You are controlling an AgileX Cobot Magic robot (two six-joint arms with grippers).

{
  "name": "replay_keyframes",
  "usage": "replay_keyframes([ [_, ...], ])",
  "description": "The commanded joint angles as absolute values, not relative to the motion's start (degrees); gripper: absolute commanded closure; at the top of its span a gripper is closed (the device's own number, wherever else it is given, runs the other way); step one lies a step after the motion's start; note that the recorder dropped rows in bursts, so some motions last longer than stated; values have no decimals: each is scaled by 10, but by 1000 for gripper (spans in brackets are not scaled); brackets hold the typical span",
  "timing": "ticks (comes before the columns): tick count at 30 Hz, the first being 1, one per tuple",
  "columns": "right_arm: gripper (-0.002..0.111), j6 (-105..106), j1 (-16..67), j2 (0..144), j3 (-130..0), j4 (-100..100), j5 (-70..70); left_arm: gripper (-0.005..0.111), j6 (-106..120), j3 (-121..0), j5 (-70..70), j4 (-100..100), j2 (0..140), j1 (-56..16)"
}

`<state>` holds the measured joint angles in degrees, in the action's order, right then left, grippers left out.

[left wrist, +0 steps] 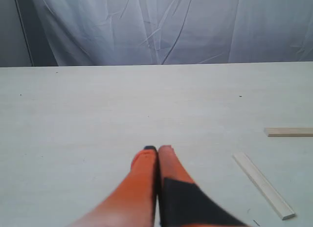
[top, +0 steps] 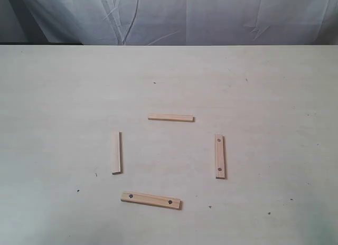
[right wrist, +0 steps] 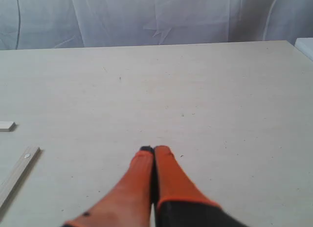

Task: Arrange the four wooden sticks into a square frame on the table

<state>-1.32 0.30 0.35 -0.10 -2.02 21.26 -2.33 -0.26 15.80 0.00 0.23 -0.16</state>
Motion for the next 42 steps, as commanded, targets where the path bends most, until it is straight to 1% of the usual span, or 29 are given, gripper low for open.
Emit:
replay_keyframes([
  [1,108,-13,0,0,0,-20,204,107,-24,0,153,-4,0,-1],
  [21,108,-13,0,0,0,-17,202,107,-24,0,153,-4,0,-1],
  [23,108,-13,0,0,0,-16,176,107,-24,0,153,-4,0,-1],
  [25,108,-13,0,0,0,-19,109,107,-24,0,153,-4,0,-1],
  [28,108,-13,0,0,0,-19,-41,107,-24,0,153,-4,0,-1],
  [31,108,-13,0,0,0,-20,-102,107,-24,0,153,-4,0,-1],
  [39,108,-13,0,0,0,-23,-112,107,-24,0,153,-4,0,-1],
  [42,109,-13,0,0,-13,-46,-70,107,-24,0,153,-4,0,-1],
])
